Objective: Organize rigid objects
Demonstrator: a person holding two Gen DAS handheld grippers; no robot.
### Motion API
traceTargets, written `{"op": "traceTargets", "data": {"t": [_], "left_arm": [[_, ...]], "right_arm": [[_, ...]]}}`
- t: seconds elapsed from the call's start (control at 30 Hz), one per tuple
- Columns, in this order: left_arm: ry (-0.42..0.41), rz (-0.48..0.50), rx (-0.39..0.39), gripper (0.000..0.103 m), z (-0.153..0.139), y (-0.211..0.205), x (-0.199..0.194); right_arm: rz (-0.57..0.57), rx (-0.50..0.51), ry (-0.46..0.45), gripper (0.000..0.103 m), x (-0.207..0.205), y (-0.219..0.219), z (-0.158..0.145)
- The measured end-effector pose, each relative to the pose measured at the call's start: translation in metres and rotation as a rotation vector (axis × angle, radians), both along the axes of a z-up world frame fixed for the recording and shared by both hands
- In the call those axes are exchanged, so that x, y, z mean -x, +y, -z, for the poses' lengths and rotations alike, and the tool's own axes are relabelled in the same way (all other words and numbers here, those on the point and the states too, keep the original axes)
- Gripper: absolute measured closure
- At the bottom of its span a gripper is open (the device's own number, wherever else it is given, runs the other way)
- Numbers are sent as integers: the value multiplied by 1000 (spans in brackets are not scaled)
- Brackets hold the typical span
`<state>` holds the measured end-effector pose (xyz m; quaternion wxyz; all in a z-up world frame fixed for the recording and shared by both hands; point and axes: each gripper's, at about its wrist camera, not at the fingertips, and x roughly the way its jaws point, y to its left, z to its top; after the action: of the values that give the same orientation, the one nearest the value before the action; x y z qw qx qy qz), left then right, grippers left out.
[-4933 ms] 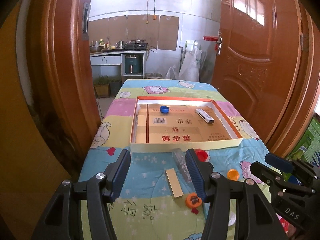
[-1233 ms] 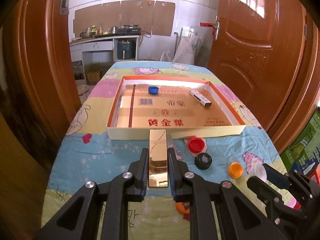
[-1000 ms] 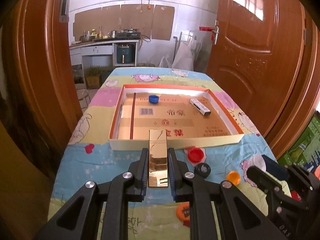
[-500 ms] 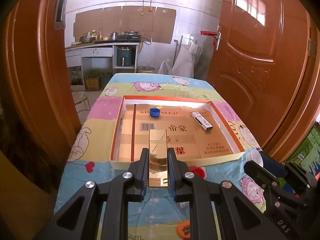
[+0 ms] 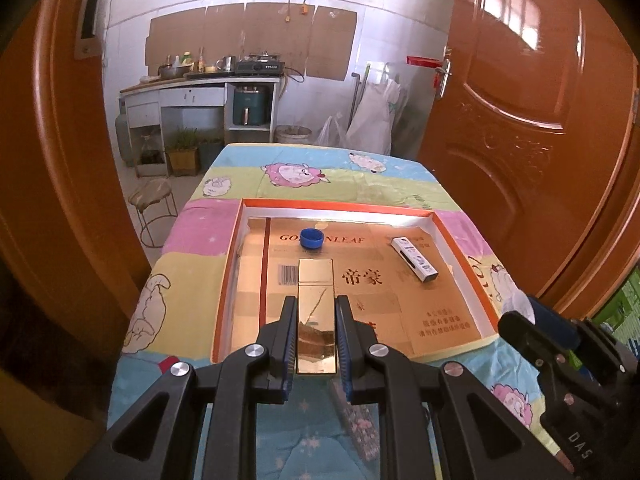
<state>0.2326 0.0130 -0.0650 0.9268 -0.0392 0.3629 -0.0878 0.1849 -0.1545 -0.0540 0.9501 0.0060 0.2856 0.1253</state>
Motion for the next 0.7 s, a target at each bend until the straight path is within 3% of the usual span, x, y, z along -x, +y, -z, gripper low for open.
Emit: {"op": "traceTargets", "data": {"t": [0.7], "left_arm": [[95,-36,-48,85,27,-2,-82]], "right_arm": [[-53,29,61,72,-92,4,10]]}}
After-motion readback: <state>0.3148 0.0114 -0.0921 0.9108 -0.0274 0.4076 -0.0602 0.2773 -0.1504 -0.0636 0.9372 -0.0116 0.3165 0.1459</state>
